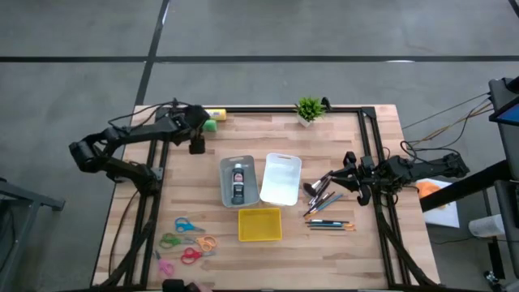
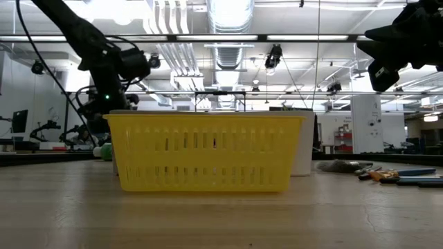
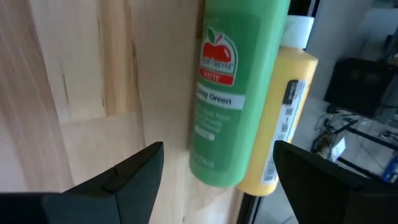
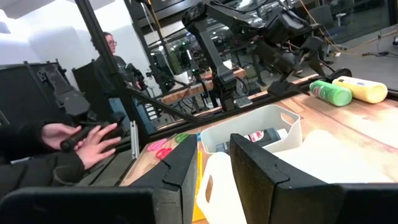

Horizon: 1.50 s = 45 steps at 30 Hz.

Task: Pick & Place Paint Supplies
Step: Put the green paint bottle into the gray bin

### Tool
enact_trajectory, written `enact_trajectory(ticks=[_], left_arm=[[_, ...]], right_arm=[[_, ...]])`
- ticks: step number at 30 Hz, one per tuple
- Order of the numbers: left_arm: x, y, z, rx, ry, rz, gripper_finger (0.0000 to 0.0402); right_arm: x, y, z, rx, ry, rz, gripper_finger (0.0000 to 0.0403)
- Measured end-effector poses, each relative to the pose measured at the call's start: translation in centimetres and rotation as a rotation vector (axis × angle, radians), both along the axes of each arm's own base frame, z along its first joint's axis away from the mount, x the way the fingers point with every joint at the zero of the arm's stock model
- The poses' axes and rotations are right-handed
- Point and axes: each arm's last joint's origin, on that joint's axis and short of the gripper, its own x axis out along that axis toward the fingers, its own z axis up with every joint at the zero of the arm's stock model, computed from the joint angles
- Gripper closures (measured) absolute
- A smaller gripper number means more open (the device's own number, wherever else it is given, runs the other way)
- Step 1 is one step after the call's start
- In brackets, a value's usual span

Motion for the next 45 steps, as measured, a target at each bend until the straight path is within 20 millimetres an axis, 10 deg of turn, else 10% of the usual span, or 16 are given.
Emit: enact_trajectory(ticks=[22, 45], left_arm=[[-0.1, 4.3, -1.6, -0.160, -0.030, -0.044, 0.0096], [-0.2, 4.1, -2.9, -0.302, -0.089, -0.085, 0.0123]], right_arm=[[0.0, 0.0, 0.0, 0.000, 0.000, 0.000, 0.0309], [0.0, 0.0, 0.0, 0.000, 0.000, -0.001, 0.0309]])
